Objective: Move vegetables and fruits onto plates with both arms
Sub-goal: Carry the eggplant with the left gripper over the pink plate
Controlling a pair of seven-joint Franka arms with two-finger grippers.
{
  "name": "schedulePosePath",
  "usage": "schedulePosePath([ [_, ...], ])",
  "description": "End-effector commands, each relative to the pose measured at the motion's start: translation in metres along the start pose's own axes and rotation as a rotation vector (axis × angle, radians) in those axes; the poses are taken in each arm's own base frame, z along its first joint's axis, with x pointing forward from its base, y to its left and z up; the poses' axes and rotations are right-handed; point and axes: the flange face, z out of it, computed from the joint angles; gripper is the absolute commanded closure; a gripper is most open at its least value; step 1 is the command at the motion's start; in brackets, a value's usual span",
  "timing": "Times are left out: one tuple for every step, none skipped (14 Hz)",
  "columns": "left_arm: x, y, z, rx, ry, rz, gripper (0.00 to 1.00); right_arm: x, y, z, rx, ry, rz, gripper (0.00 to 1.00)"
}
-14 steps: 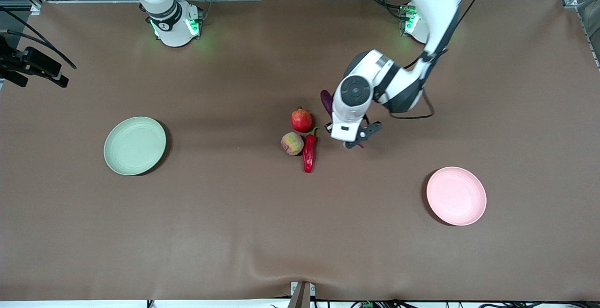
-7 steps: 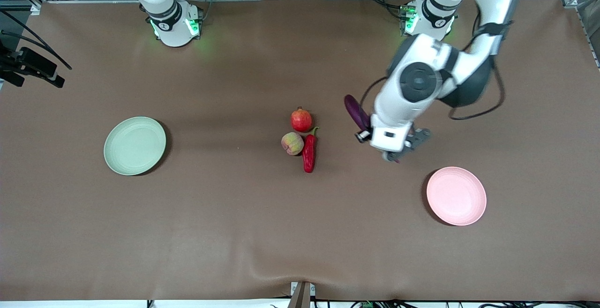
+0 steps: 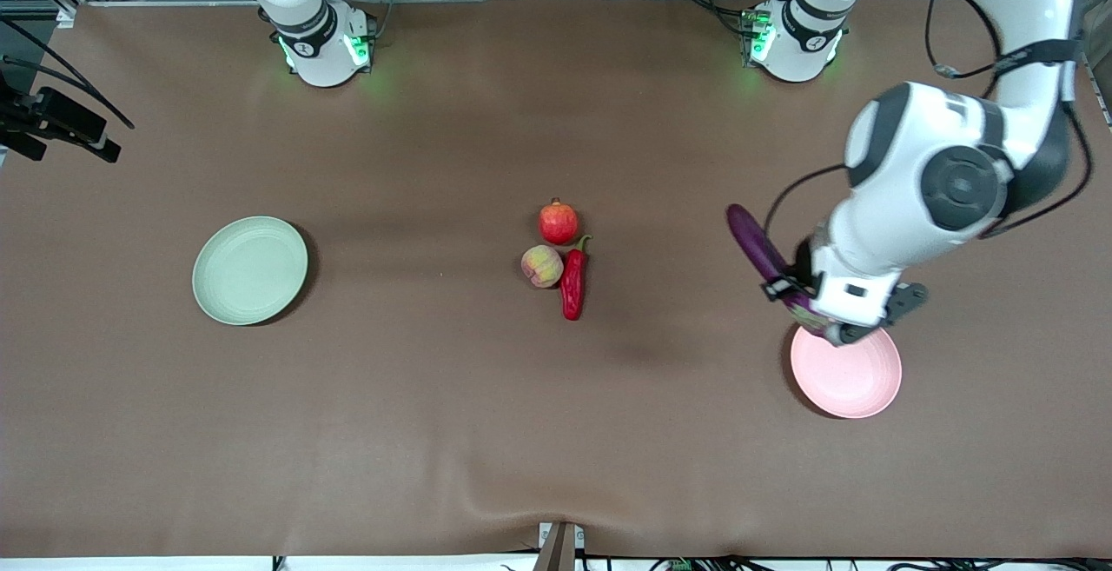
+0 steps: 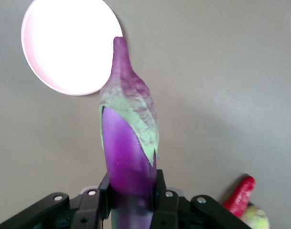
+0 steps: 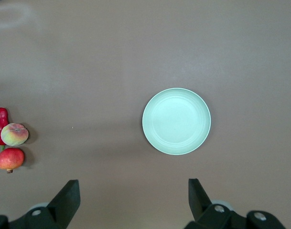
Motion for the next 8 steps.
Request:
schedulePosePath([
  [0.040, -0.039, 0.008, 0.025, -0.013, 0.086, 1.00, 0.001, -0.002, -0.004, 0.015, 0.008, -0.001, 0.00],
  [0.053, -0.054, 0.019, 0.040, -0.023, 0.138, 1.00, 0.001, -0.003, -0.004, 0.014, 0.008, -0.007, 0.00],
  [0.065, -0.068, 0.027, 0.048, -0.030, 0.175, 1.00, 0.001, -0.005, -0.004, 0.012, 0.009, -0.012, 0.00],
  [0.077, -0.080, 0.038, 0.058, -0.038, 0.210, 1.00, 0.002, -0.005, -0.002, 0.007, 0.004, -0.013, 0.00],
  [0.088, -0.092, 0.047, 0.067, -0.040, 0.252, 1.00, 0.010, -0.004, 0.012, -0.001, -0.024, -0.013, 0.00],
  [0.101, -0.103, 0.062, 0.086, -0.051, 0.305, 1.00, 0.014, -0.005, 0.020, 0.000, -0.043, -0.013, 0.00],
  [0.111, -0.114, 0.079, 0.107, -0.069, 0.370, 1.00, 0.015, -0.005, 0.023, -0.001, -0.049, -0.013, 0.00],
  [0.117, -0.120, 0.096, 0.132, -0.081, 0.436, 1.00, 0.019, -0.003, 0.030, -0.001, -0.063, -0.010, 0.00],
])
